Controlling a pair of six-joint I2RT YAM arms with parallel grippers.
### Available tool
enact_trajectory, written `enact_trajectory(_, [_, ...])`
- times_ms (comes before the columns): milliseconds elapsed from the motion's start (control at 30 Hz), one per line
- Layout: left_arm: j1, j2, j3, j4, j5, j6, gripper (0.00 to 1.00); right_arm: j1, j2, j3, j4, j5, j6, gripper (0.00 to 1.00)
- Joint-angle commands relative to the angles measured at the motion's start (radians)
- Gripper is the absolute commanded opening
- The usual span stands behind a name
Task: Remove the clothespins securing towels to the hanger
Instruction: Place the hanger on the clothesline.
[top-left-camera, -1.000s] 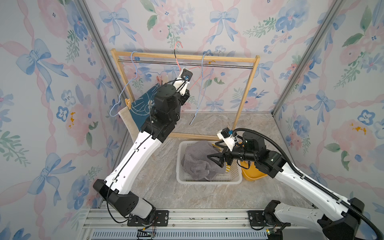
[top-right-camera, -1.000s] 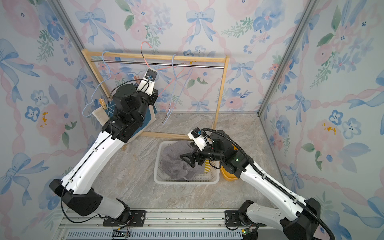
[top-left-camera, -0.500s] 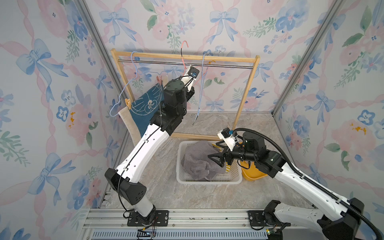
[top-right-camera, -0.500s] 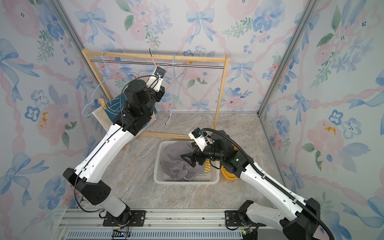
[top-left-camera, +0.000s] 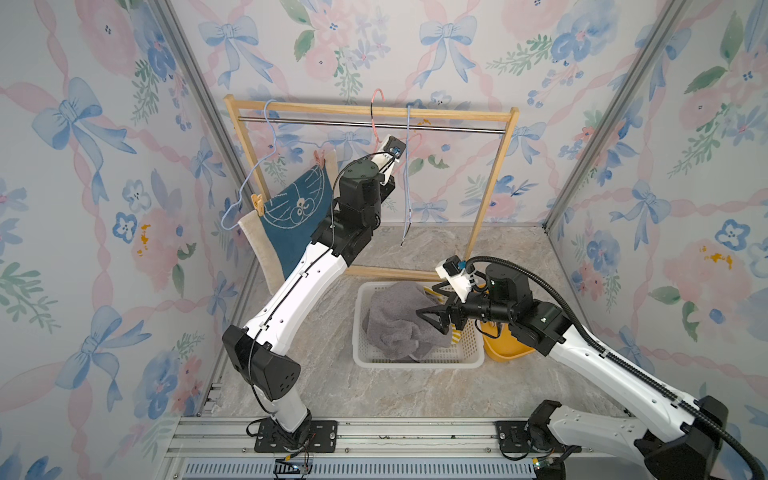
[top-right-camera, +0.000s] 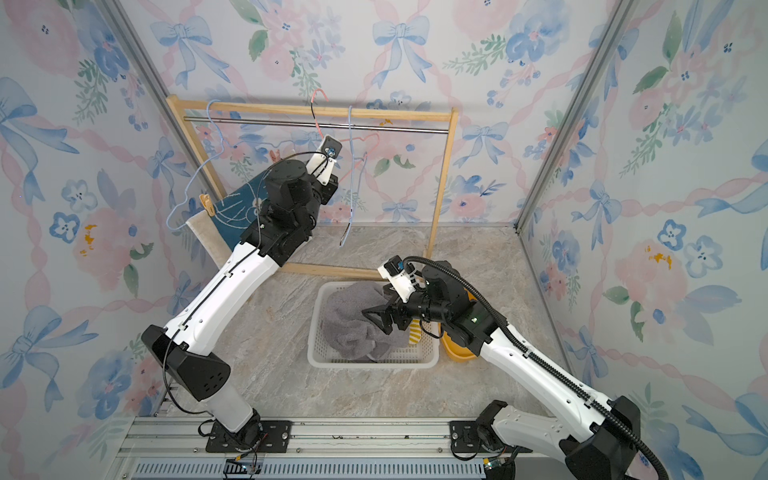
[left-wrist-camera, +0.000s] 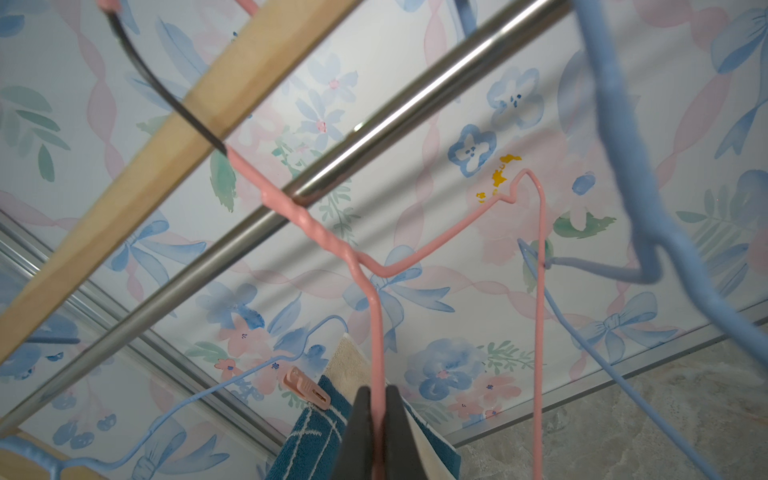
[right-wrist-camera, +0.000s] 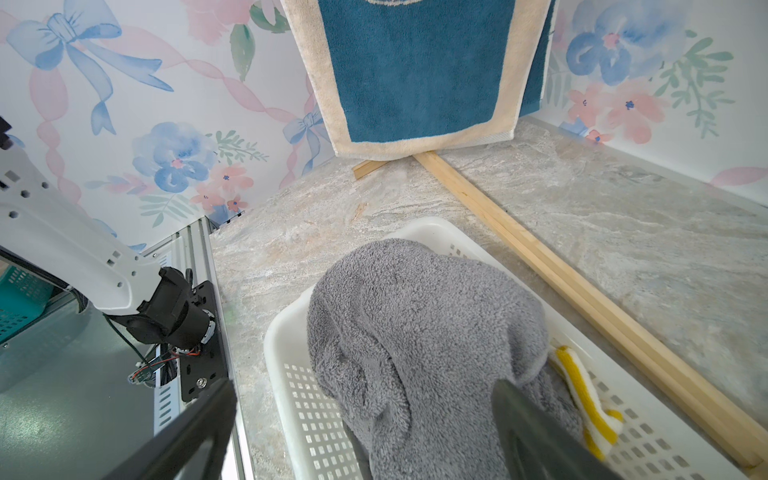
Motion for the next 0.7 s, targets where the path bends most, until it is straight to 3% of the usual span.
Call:
enact_trajectory(0, [-0.003,0.012,-0.010,0.017,-0.001,-0.018,0.00,-0.009,-0.008,-0.015,0.013,-0.009,0.010,0.98])
enact_trajectory(667, [0.000,-0.107,-0.176,0.018,-0.009,-0.086,0.00,-0.011,0.026,-0.025,0.050,-0.031,0.011,0.98])
